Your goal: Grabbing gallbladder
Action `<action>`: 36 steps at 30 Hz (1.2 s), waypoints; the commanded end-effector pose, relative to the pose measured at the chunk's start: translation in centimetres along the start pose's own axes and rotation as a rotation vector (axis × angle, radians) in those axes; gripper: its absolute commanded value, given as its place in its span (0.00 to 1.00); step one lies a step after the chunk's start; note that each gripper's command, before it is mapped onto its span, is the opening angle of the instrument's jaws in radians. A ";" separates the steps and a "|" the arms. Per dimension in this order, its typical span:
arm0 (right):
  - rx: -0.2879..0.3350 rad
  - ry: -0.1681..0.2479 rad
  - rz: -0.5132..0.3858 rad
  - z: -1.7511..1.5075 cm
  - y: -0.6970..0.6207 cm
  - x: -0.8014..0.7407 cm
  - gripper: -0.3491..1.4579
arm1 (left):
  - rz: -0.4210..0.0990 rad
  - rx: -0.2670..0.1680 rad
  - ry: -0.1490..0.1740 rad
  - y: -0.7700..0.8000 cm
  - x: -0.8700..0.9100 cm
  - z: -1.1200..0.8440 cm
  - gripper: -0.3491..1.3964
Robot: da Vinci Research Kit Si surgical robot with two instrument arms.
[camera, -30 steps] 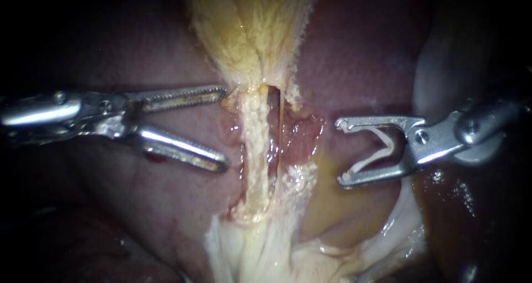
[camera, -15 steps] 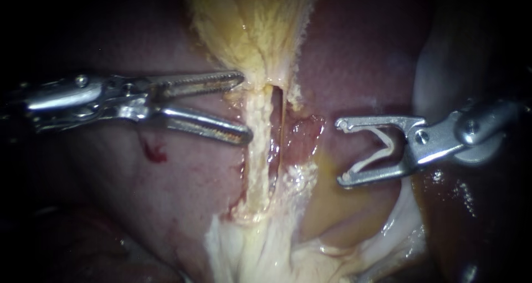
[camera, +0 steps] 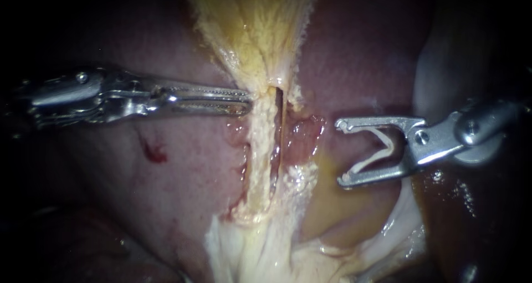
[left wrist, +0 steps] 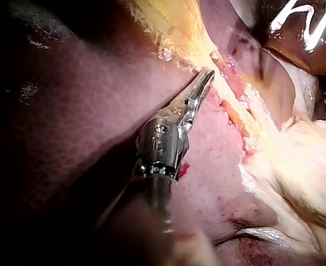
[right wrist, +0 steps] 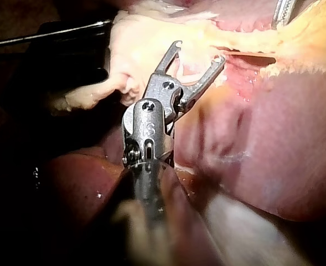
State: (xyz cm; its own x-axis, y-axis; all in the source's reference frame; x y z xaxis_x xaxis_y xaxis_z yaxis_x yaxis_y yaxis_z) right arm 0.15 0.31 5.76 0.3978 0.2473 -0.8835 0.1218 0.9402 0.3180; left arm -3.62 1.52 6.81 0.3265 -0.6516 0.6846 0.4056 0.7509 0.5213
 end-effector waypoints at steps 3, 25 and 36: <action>0.000 0.000 0.000 0.00 0.00 0.00 0.47 | -0.019 -0.001 0.008 -0.05 -0.03 -0.03 0.00; 0.000 0.000 0.000 0.00 0.00 0.00 0.47 | -0.083 -0.006 -0.015 -0.10 -0.66 -0.94 0.00; 0.000 0.000 0.000 -0.01 0.00 0.00 0.46 | -0.109 -0.029 -0.038 -0.12 -0.83 -1.11 0.00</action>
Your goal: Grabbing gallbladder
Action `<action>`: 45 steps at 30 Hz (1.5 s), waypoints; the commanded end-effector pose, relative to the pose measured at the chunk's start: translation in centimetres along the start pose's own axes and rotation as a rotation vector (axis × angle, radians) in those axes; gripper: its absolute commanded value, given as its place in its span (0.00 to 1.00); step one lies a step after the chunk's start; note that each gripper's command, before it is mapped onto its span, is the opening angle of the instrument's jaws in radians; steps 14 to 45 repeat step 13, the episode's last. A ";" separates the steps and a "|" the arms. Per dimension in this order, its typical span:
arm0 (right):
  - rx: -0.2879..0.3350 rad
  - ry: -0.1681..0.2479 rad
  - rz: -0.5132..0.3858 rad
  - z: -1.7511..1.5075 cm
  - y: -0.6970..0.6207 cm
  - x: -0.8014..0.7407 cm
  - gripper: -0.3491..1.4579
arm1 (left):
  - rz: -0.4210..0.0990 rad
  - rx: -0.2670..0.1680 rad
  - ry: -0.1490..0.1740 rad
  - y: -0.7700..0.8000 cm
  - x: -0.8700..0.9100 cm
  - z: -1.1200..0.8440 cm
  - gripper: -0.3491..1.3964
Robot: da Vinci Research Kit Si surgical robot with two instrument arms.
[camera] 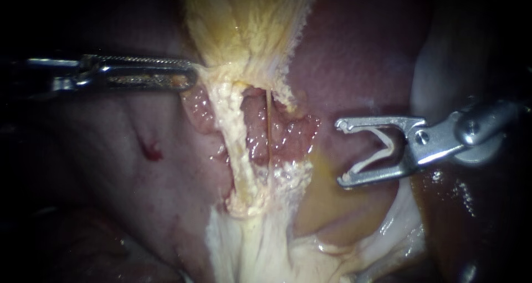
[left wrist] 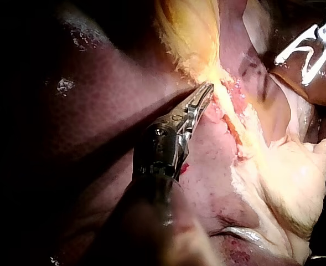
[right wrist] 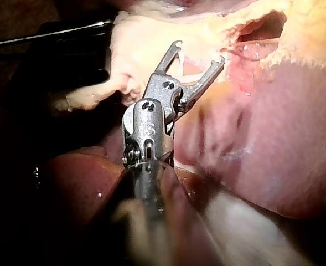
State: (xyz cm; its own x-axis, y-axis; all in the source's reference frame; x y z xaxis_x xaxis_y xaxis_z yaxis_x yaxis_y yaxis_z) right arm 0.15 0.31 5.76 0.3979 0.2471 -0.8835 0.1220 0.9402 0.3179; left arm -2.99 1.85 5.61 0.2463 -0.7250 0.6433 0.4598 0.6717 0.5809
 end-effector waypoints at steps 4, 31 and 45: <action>0.000 0.000 0.000 0.00 0.00 0.00 0.46 | -0.001 -0.011 -0.002 -0.01 0.00 0.00 0.00; 0.000 0.000 0.000 0.00 0.00 0.00 0.46 | -0.004 -0.012 -0.002 -0.01 0.00 0.00 0.00; 0.000 0.000 0.000 0.00 0.00 0.00 0.46 | -0.004 -0.012 -0.002 -0.01 0.00 0.00 0.00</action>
